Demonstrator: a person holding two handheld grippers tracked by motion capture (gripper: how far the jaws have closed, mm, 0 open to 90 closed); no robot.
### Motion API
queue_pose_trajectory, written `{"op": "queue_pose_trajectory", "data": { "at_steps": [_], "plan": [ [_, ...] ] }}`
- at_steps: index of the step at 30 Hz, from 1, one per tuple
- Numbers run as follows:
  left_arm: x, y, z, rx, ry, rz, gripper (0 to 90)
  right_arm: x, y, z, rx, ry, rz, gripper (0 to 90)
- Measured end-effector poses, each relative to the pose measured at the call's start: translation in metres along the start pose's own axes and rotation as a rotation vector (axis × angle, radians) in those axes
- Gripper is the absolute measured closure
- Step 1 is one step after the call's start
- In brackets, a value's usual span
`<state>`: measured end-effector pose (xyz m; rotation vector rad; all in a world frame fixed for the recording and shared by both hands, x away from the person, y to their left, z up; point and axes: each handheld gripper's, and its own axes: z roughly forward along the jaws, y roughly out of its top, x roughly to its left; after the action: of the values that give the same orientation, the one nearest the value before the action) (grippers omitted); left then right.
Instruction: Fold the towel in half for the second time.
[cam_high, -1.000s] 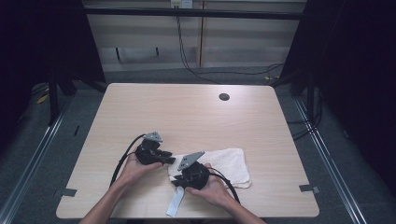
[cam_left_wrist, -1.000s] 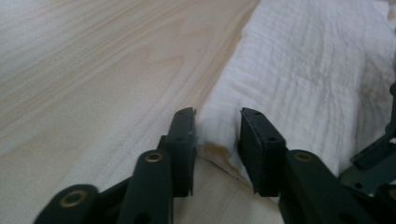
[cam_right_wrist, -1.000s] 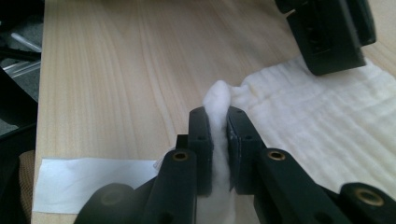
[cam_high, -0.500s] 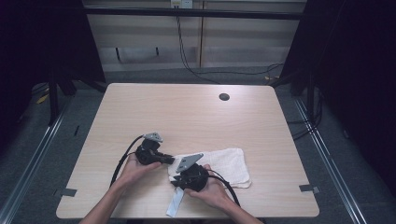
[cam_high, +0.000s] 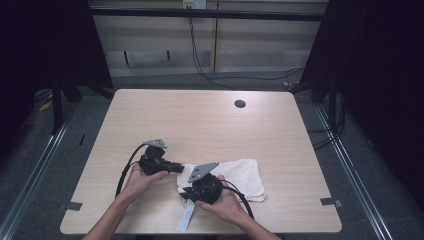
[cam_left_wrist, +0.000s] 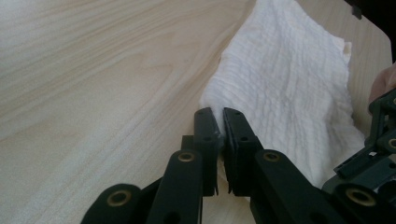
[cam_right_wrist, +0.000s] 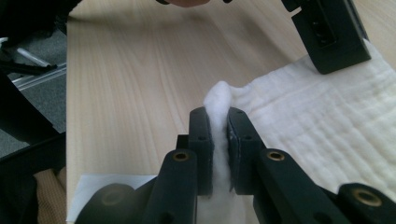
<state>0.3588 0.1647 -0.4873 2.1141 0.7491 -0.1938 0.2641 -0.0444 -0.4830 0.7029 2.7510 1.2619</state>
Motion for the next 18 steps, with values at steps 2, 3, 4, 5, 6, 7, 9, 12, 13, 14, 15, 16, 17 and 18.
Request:
{"op": "queue_pose_trajectory", "data": {
  "at_steps": [2,3,4,5,6,7,9,12,13,14,15,16,17,18],
  "plan": [
    [-0.001,0.000,-0.001,-0.005,0.009,0.001,84.9,0.001,0.001,-0.001,-0.002,-0.002,0.001,82.1],
    [-0.001,0.000,-0.002,-0.005,0.008,0.000,84.9,0.001,0.002,-0.001,-0.006,0.007,0.007,82.1],
    [-0.001,0.000,-0.003,-0.006,0.004,-0.002,84.9,0.001,0.002,-0.002,-0.011,0.012,0.010,82.2],
    [-0.001,0.000,-0.004,-0.007,0.003,-0.002,84.9,0.002,0.002,-0.002,-0.009,0.008,0.010,82.1],
    [-0.001,0.000,-0.005,-0.009,-0.002,0.000,84.9,0.001,0.003,-0.002,-0.012,0.011,0.009,82.2],
    [-0.001,0.000,-0.005,-0.017,-0.002,-0.003,84.9,0.001,0.003,-0.002,-0.016,0.016,0.014,82.2],
    [-0.002,0.001,-0.007,-0.022,0.000,-0.001,84.9,0.001,0.004,-0.003,-0.020,0.019,0.015,82.2],
    [-0.001,0.003,-0.010,-0.038,0.011,0.001,84.9,0.000,0.005,-0.004,-0.031,0.023,0.018,82.2],
    [-0.001,0.004,-0.011,-0.045,0.008,-0.004,84.9,0.001,0.005,-0.004,-0.032,0.022,0.021,82.2],
    [-0.001,0.006,-0.012,-0.041,0.010,0.006,84.9,0.001,0.006,-0.005,-0.031,0.018,0.022,82.2],
    [-0.002,0.008,-0.013,-0.045,0.009,0.006,84.9,0.000,0.007,-0.006,-0.039,0.022,0.021,82.2],
    [-0.002,0.009,-0.013,-0.051,0.004,0.004,84.9,0.000,0.009,-0.007,-0.043,0.023,0.021,82.2],
    [-0.002,0.010,-0.014,-0.053,0.007,0.002,84.9,-0.001,0.009,-0.007,-0.044,0.020,0.018,82.2],
    [-0.003,0.011,-0.016,-0.058,0.006,-0.001,84.9,-0.001,0.010,-0.008,-0.048,0.017,0.017,82.2]
  ]
}}
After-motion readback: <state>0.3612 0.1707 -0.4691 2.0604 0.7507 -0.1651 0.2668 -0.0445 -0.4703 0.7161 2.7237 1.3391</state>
